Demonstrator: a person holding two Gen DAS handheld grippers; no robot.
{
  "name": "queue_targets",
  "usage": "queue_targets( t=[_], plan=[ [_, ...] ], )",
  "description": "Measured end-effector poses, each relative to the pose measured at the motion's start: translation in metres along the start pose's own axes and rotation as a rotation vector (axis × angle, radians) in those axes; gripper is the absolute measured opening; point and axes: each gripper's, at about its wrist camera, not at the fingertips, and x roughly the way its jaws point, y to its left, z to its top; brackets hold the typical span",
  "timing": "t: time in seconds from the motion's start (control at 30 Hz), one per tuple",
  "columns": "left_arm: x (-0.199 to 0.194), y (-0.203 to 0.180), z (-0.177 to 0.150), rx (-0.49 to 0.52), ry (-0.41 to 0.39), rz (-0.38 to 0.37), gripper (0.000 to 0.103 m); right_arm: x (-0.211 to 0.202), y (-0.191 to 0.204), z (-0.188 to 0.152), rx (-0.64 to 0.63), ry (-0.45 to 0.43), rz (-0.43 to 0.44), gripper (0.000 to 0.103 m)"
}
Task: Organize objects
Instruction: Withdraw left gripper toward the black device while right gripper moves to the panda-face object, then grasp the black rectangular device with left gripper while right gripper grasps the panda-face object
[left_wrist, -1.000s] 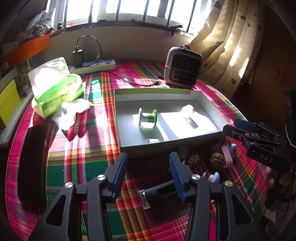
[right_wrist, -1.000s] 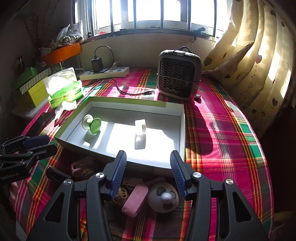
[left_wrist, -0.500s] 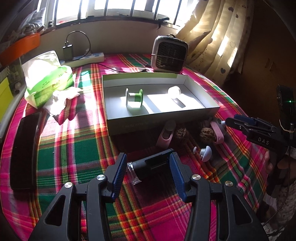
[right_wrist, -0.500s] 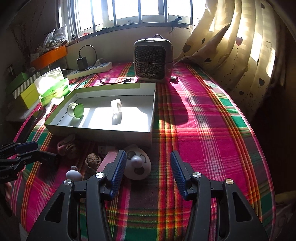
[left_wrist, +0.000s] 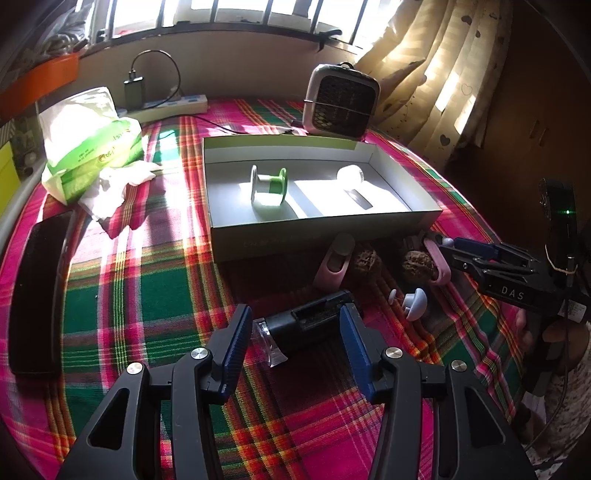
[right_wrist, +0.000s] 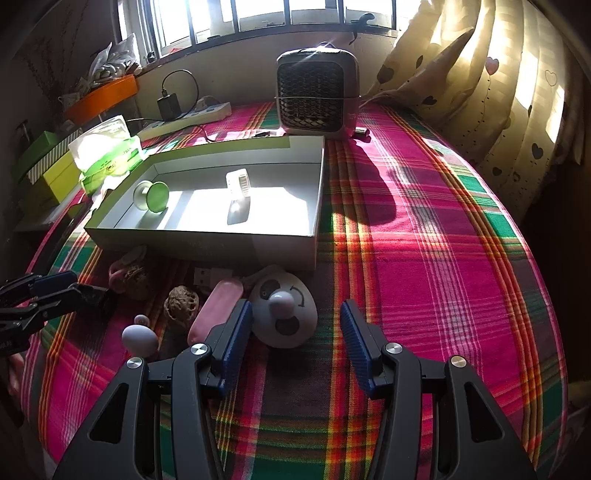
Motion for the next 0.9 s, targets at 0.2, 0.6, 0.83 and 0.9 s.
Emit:
queue_targets(
  t=[0.2, 0.6, 0.83, 0.9],
  plan=[
    [0.005, -0.002, -0.001, 0.002, 0.015, -0.011, 0.048, 0.009, 0.0, 0.002, -0.003, 0.021, -0.003, 0.054],
    [0.008, -0.023, -0.013, 0.093, 0.061, -0.051, 0.048, 0.011, -0.003, 0.004, -0.029, 0.029, -0.033, 0.054],
    [0.016, -0.029, -0.006, 0.169, 0.062, -0.023, 0.048, 0.012, -0.005, 0.004, -0.037, 0.032, -0.055, 0.054],
    [0.019, -0.03, -0.005, 0.182, 0.062, -0.015, 0.048, 0.012, -0.005, 0.004, -0.039, 0.032, -0.053, 0.054]
  ],
)
